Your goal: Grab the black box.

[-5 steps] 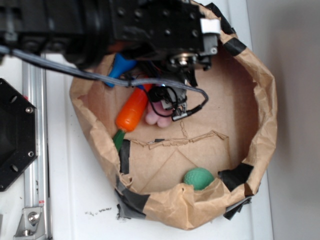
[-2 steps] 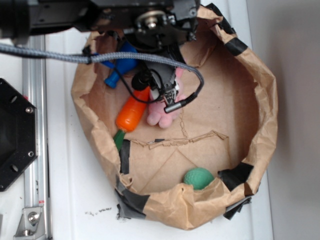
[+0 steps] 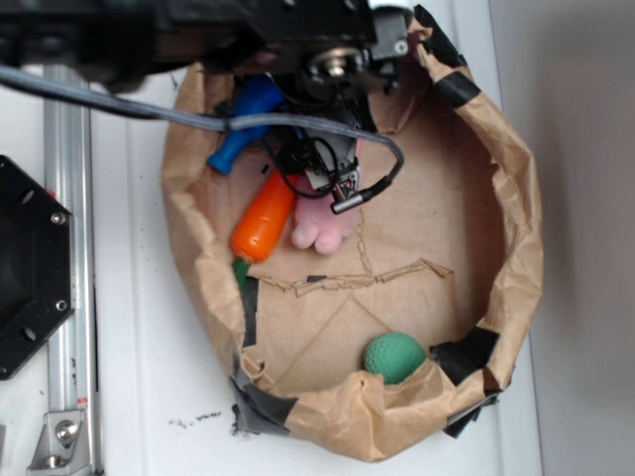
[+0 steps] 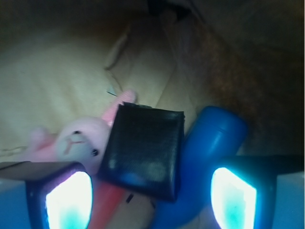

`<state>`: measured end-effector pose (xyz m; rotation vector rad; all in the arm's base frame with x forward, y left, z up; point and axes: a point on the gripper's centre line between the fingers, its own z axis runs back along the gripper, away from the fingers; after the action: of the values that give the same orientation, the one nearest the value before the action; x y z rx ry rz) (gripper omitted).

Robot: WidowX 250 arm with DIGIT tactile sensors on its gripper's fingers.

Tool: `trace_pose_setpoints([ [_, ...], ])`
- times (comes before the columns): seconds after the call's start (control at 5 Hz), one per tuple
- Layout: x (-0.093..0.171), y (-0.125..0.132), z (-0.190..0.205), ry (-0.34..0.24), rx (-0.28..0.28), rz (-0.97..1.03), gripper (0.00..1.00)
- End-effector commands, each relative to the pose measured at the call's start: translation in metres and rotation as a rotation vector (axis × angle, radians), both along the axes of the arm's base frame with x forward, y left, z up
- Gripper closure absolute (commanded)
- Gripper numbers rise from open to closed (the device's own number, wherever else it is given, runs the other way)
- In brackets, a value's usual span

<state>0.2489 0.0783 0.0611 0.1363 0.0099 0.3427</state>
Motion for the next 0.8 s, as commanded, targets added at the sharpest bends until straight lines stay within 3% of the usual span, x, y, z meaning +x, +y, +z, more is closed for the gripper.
trace_pose_setpoints([
  [0.0,0.011,0.015,0.009,-0.045,0.014,0.019,0.0],
  [0.4,0.016,0.018,0.002,-0.055,0.024,0.048,0.0],
  [0.6,0.027,0.012,-0.01,-0.048,-0.023,0.099,0.0],
])
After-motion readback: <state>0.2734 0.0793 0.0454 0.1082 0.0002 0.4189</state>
